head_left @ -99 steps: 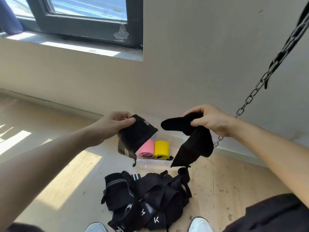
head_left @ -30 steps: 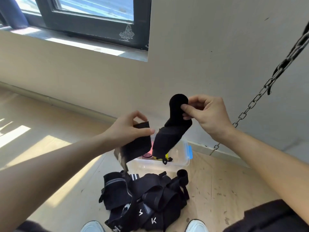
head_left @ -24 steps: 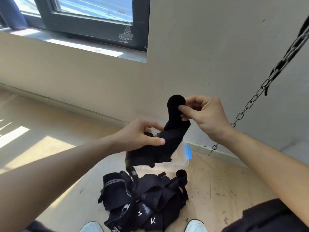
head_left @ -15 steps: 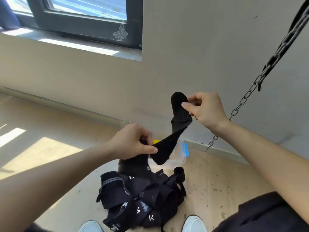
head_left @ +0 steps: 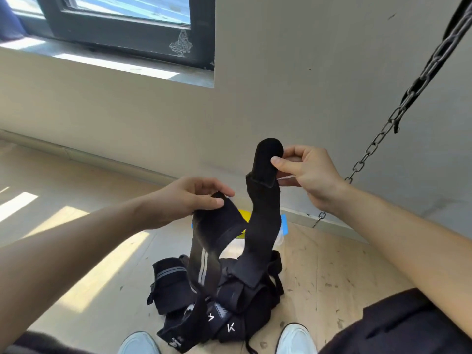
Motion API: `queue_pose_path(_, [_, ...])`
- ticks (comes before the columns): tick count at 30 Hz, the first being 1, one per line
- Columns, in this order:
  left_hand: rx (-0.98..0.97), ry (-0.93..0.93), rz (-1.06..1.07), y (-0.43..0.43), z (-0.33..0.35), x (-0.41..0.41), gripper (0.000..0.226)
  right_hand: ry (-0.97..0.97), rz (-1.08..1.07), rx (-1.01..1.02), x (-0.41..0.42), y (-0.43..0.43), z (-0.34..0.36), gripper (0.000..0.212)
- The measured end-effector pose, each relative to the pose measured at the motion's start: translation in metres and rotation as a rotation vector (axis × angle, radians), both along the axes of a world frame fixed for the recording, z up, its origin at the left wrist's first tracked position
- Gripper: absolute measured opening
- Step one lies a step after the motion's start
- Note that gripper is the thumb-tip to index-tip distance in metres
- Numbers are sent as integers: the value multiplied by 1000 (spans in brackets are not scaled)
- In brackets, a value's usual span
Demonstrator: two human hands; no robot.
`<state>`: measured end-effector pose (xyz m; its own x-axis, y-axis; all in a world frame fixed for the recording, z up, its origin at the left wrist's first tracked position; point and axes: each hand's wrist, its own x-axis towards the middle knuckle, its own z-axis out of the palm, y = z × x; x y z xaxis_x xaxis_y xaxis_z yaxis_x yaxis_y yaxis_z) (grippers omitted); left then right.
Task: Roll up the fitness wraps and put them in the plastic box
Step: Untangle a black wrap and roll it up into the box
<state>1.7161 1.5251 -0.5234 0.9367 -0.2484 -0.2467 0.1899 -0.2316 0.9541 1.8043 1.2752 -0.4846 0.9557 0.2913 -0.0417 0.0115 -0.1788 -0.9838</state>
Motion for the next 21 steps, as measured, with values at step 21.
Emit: queue_pose_path(21, [-279, 45, -29, 10, -4, 1, 32, 46, 202, 174, -29, 21, -10, 10])
